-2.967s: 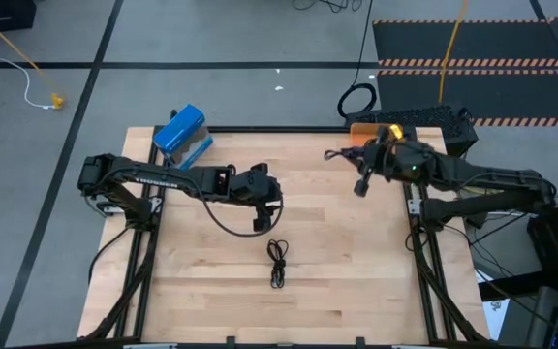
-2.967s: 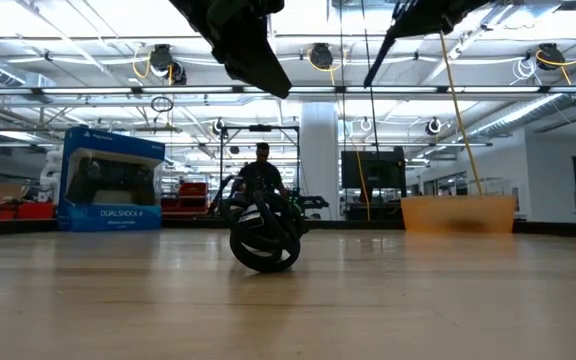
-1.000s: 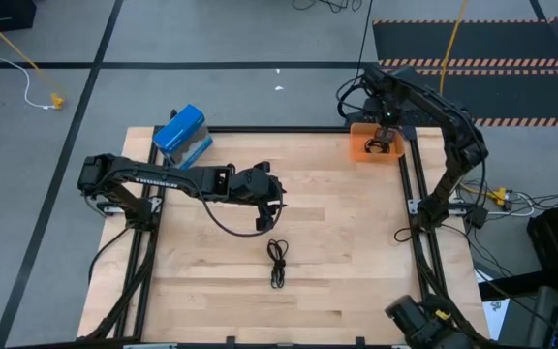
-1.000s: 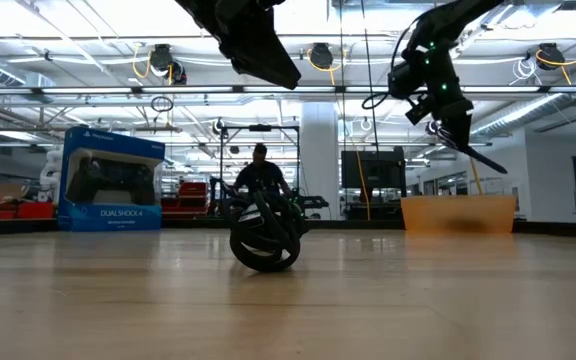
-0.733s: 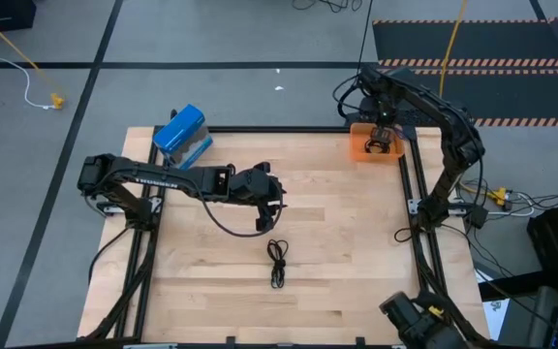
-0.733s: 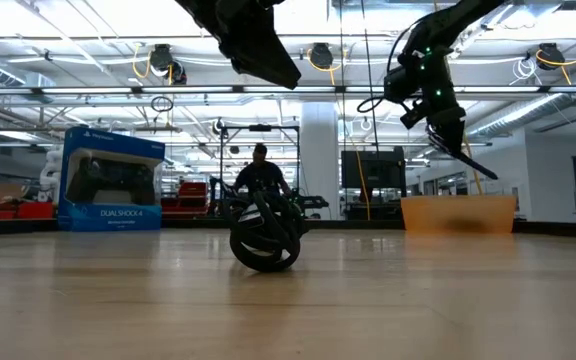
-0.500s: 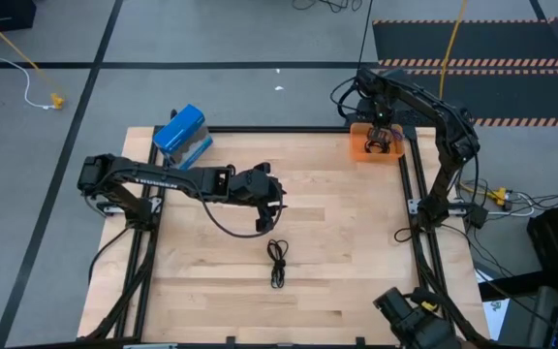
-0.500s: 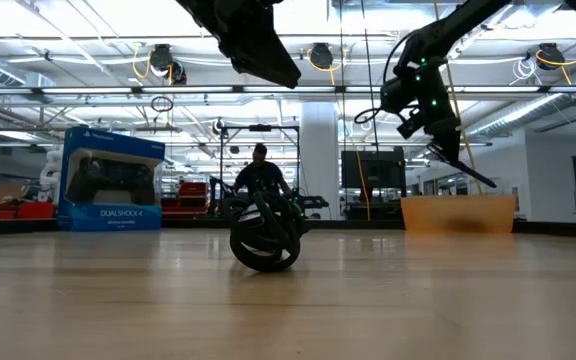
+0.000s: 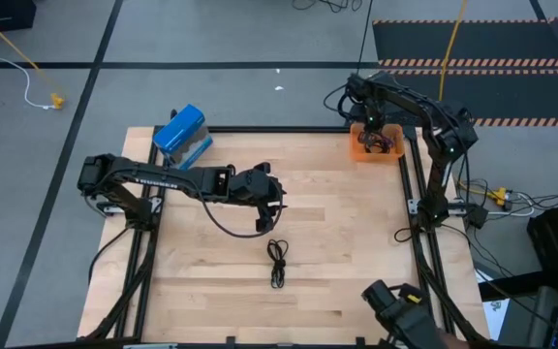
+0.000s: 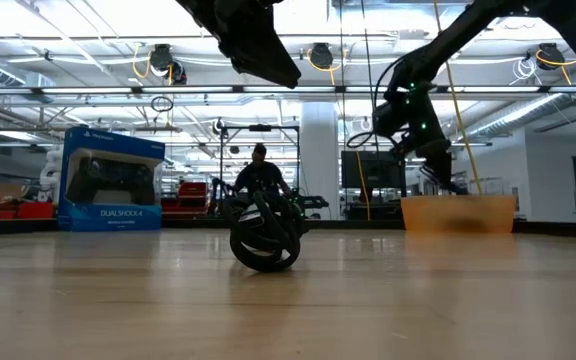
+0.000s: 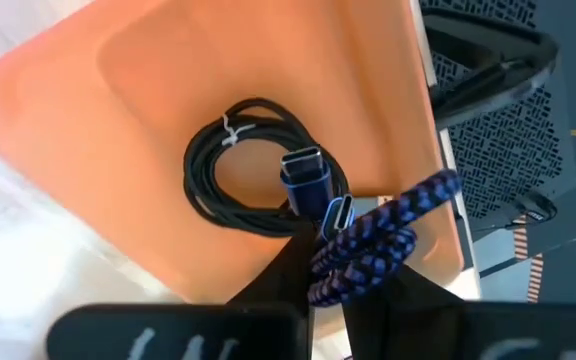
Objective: Pick and place USB-C Cables
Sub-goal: Put the blue charger cable into the orange bin, then put the black charger cable into the orange bin
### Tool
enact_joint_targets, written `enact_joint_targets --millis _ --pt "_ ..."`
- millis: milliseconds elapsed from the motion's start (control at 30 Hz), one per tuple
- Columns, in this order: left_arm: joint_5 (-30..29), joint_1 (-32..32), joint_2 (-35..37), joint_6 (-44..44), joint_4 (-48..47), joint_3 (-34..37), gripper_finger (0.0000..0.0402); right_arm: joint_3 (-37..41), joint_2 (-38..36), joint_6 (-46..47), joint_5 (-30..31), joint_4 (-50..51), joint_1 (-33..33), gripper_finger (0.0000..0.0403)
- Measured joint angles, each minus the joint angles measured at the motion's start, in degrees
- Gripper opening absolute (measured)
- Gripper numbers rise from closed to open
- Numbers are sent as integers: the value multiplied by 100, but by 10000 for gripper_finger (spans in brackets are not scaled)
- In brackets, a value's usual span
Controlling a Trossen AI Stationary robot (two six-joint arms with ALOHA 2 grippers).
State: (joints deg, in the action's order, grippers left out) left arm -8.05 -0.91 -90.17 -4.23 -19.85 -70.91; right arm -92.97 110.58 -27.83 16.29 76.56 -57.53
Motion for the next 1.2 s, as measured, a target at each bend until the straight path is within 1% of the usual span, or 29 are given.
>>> enact_joint_targets --millis 233,433,500,600,733,967,1067,1200 --pt "0 1 0 -2 -1 0 182 2 272 13 2 -166 63 18" --pt "2 1 0 -2 -1 0 182 2 309 15 -2 -367 67 18" --pt "0 1 0 -2 1 0 182 2 309 40 -4 -357 67 24" --pt "0 0 0 -2 -1 0 182 2 309 114 -4 -360 69 46" --pt "2 1 0 -2 1 0 182 2 309 164 0 -357 107 86" --pt "2 2 0 -2 -1 0 182 4 238 188 4 -351 357 142" --pt "2 1 0 -2 -1 0 182 4 -21 264 5 -351 544 156" --pt "2 2 0 -1 -1 0 182 4 -562 601 7 -250 880 165"
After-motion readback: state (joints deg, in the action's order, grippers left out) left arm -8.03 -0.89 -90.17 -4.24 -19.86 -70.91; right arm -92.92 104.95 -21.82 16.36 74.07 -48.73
